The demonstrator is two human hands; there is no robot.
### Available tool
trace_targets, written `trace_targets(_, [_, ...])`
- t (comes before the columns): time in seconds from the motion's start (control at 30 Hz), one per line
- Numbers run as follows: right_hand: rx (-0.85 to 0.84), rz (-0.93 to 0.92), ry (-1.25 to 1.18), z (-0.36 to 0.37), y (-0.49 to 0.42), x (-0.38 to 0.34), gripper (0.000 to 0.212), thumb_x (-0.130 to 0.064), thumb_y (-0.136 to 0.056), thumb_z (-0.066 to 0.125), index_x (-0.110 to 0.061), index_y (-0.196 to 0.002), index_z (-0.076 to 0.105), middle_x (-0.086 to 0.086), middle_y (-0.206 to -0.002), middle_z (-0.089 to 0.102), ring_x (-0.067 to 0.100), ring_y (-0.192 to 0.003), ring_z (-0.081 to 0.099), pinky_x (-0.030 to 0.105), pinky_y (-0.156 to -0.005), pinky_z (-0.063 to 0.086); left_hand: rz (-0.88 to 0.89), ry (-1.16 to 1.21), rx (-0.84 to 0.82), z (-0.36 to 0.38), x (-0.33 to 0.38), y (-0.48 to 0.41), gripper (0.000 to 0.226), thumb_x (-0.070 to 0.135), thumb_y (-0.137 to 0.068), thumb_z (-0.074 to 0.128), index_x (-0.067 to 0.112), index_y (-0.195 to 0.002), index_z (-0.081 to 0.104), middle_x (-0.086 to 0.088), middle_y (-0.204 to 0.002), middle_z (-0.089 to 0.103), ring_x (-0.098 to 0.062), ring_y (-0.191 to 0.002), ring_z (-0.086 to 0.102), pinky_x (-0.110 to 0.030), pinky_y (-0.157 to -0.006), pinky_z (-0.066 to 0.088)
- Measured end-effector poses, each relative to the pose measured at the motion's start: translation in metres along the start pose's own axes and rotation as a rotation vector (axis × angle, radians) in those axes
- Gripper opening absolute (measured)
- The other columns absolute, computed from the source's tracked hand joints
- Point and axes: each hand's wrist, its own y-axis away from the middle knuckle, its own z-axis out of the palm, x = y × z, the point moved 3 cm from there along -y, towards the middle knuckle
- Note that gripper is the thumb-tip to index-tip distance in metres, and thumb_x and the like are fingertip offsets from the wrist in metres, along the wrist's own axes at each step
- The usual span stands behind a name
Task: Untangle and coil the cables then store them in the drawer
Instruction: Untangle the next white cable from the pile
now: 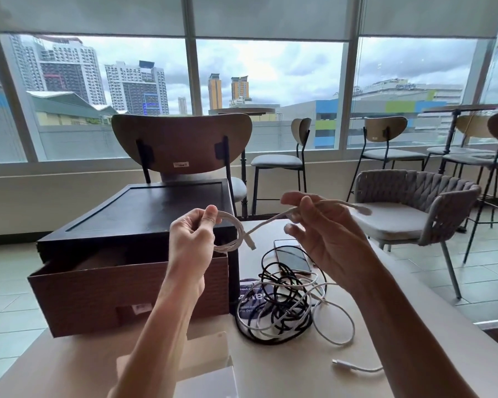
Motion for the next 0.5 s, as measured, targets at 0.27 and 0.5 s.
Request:
trace_targets(0.27, [0.215,0.237,0.444,-0.007,-0.002,0.008,0.041,-0.033,-0.106,0.032,-0.005,-0.115,0.062,-0.003,-0.056,0.060,0.007,-0.057,0.057,0.021,-0.062,0.049,-0.228,0.097,-0.011,-0.012,-0.012,-0.003,0.030,0.033,-0.100,0.058,0.018,-0.077,0.068,0.013,-0.047,0.038,-0.009,-0.056,0.031,-0.024,-0.064,0.033])
trace_targets(0.5, [0.195,0.292,0.830,-0.011,-0.001,0.024,0.025,-0.019,-0.107,0.040,-0.015,-0.109,0.064,-0.005,-0.056,0.059,0.011,-0.061,0.057,0.036,-0.075,0.053,-0.123,-0.024,-0.164,0.002,-0.001,0.003,0.025,0.025,-0.101,0.057,0.013,-0.082,0.069,0.017,-0.055,0.060,0.002,-0.051,0.050,-0.011,-0.058,0.042])
